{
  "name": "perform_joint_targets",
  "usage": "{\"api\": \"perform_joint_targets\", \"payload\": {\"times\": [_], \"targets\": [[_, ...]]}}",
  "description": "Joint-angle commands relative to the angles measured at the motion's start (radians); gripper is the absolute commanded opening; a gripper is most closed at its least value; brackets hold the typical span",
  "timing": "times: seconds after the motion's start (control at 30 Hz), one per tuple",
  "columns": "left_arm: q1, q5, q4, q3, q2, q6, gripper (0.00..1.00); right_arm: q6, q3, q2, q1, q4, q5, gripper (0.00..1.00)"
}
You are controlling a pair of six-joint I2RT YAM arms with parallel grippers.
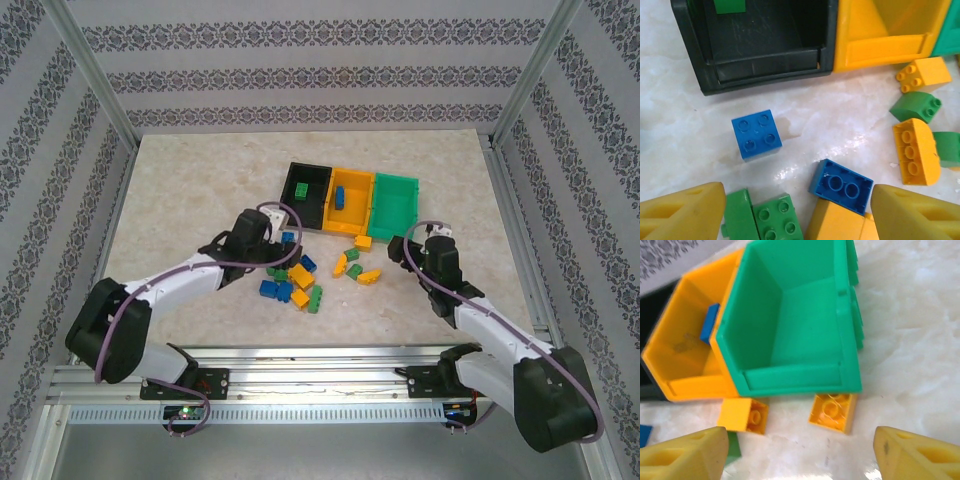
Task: Sort the legos into containers by color
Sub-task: Pick up the lego from the middle-right of the table.
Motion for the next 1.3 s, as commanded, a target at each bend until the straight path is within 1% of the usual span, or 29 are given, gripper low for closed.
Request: {"api": "perform_joint_targets", "payload": {"times": [0.0,0.07,0.17,0.23,0.3,0.4,0.47,0.53,0.63,0.77,0.9,1.07,1.2,1.27], "targets": [[-0.003,0.061,0.225,-0.065,-0.013,-0.022,0.76,0.041,0.006,-0.014,0.014,-0.148,0.031,0.72],[-0.002,0.087,0.286,-0.097,-0.003,-0.02,0.76,0.051,0.036,0.002,0.019,-0.188,0.038,0.68],[-0.002,0.136,0.369,-0.143,0.019,-0.027,0.76,0.059,0.071,0.051,0.044,-0.216,0.061,0.67],[-0.004,0.157,0.42,-0.167,0.027,-0.067,0.76,0.054,0.108,0.099,0.067,-0.236,0.078,0.66],[-0.003,0.21,0.447,-0.174,0.027,-0.095,0.76,0.051,0.149,0.159,0.088,-0.245,0.09,0.66],[-0.003,0.238,0.487,-0.191,0.028,-0.124,0.76,0.041,0.208,0.241,0.099,-0.257,0.114,0.66],[-0.002,0.238,0.484,-0.197,0.031,-0.128,0.76,0.034,0.238,0.29,0.091,-0.273,0.133,0.66],[-0.003,0.237,0.467,-0.193,0.018,-0.119,0.76,0.026,0.286,0.336,0.089,-0.348,0.189,0.65],[-0.002,0.225,0.431,-0.191,-0.024,-0.1,0.76,0.016,0.319,0.378,0.086,-0.4,0.217,0.66],[-0.004,0.2,0.431,-0.213,-0.07,-0.097,0.76,0.017,0.32,0.419,0.081,-0.361,0.176,0.67],[-0.003,0.207,0.438,-0.214,-0.068,-0.105,0.76,0.024,0.369,0.493,0.089,-0.341,0.137,0.67],[-0.002,0.237,0.446,-0.204,-0.036,-0.12,0.76,0.009,0.431,0.561,0.079,-0.363,0.158,0.67],[-0.002,0.247,0.437,-0.193,-0.027,-0.117,0.76,0.011,0.431,0.579,0.036,-0.359,0.158,0.63],[-0.002,0.252,0.435,-0.19,-0.023,-0.119,0.76,0.008,0.434,0.582,0.027,-0.358,0.15,0.59]]}}
